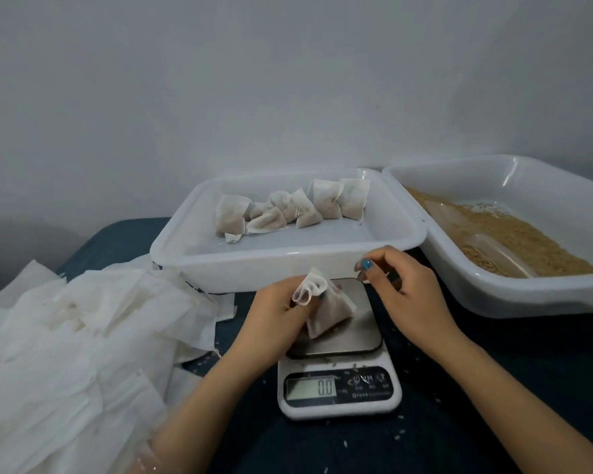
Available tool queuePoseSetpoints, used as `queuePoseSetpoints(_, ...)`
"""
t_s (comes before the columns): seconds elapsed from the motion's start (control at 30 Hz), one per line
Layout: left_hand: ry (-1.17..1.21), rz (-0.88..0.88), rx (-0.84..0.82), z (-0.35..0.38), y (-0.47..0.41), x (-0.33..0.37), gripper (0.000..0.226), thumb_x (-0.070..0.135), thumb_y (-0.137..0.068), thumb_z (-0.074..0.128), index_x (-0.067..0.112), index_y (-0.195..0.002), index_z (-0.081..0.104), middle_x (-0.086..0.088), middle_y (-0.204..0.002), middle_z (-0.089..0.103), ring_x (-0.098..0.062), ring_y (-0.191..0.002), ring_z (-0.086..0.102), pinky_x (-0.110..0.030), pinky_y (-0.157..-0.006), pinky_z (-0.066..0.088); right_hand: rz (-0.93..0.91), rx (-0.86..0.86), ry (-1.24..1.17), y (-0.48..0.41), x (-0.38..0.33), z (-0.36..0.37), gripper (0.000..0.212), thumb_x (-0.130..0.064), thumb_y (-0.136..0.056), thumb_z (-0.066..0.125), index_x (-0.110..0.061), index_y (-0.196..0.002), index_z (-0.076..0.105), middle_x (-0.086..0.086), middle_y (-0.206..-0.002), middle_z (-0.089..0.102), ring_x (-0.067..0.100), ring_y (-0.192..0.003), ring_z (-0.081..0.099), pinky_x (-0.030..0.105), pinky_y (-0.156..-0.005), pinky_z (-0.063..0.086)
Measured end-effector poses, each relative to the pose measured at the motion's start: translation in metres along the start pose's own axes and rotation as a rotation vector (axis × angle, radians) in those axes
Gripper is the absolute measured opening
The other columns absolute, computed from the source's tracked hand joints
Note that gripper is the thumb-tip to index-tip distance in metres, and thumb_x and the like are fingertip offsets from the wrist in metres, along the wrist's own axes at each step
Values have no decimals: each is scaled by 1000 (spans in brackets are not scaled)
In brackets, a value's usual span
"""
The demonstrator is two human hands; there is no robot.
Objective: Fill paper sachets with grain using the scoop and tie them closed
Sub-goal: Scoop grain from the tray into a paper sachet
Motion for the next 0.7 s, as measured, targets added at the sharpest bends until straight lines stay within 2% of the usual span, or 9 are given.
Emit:
queuePoseSetpoints(0.07, -107, 29, 5, 3, 1, -4, 13, 19, -98, 56, 14, -95, 67, -1, -85, 68, -17, -81, 58, -38, -70, 47, 39, 1, 4, 0, 8, 1, 17, -35, -94, 52, -26, -90, 66, -16, -84, 68, 5, -83, 63, 40, -77, 54)
queuePoseSetpoints(0.1, -111, 18, 25, 3, 2, -5, 12, 25, -96, 58, 19, -103, 66, 4, -91, 67, -12, -86, 58, -34, -73, 47, 52, -3, 7, 0, 10, 2, 17, -37, -93, 52, -28, -88, 66, -17, -83, 68, 4, -82, 63, 41, -78, 54)
queuePoseSetpoints(0.17, -53, -38, 95, -1, 4, -8, 29, 36, -92, 62, 30, -120, 61, 12, -103, 66, -5, -94, 58, -26, -78, 48, 53, 0, 31, 1, 16, 3, 17, -36, -95, 52, -35, -83, 64, -19, -81, 68, 3, -80, 63, 41, -78, 54)
queuePoseSetpoints(0.2, -21, -61, 129, -4, 5, -11, 32, 40, -91, 63, 33, -122, 59, 16, -106, 65, -1, -96, 59, -22, -79, 48, 49, 4, 55, 2, 17, 4, 18, -35, -96, 52, -37, -81, 62, -19, -79, 67, 3, -78, 63, 41, -76, 54)
queuePoseSetpoints(0.27, 22, -75, 188, -8, 7, -14, 26, 41, -92, 62, 38, -117, 57, 22, -108, 64, 5, -97, 59, -9, -76, 46, 51, 13, 104, 4, 20, 6, 20, -36, -97, 51, -37, -80, 61, -16, -76, 67, 4, -72, 61, 40, -69, 53)
queuePoseSetpoints(0.33, 40, -100, 238, -13, 7, -18, 23, 40, -94, 59, 36, -116, 58, 24, -108, 64, 12, -97, 58, -2, -74, 42, 55, 20, 161, 6, 23, 7, 21, -35, -98, 51, -34, -79, 60, -12, -76, 65, 7, -68, 58, 38, -63, 49)
queuePoseSetpoints(0.43, 67, -134, 298, -19, 6, -25, 19, 37, -96, 56, 31, -113, 60, 22, -106, 64, 15, -93, 57, 0, -71, 41, 71, 31, 190, 8, 26, 7, 22, -33, -97, 51, -30, -76, 57, -8, -71, 61, 8, -64, 55, 34, -57, 41)
queuePoseSetpoints(0.53, 68, -136, 320, -22, 6, -28, 9, 35, -96, 56, 36, -105, 59, 23, -102, 63, 17, -90, 56, 0, -69, 40, 83, 36, 181, 9, 27, 6, 23, -31, -97, 51, -26, -76, 57, -7, -64, 57, 8, -59, 51, 32, -55, 36)
queuePoseSetpoints(0.7, 48, -139, 312, -22, 5, -31, 7, 35, -96, 56, 41, -96, 58, 22, -100, 66, 11, -89, 58, -2, -67, 40, 74, 46, 166, 9, 25, 6, 23, -32, -96, 51, -26, -75, 58, -11, -61, 56, 7, -59, 51, 28, -52, 31)
Point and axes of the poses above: each hand's wrist, its own y-axis away from the middle knuckle, its own z-axis out of the palm, x = y × z, the point moved 2 cm from there along -y, towards the middle knuckle
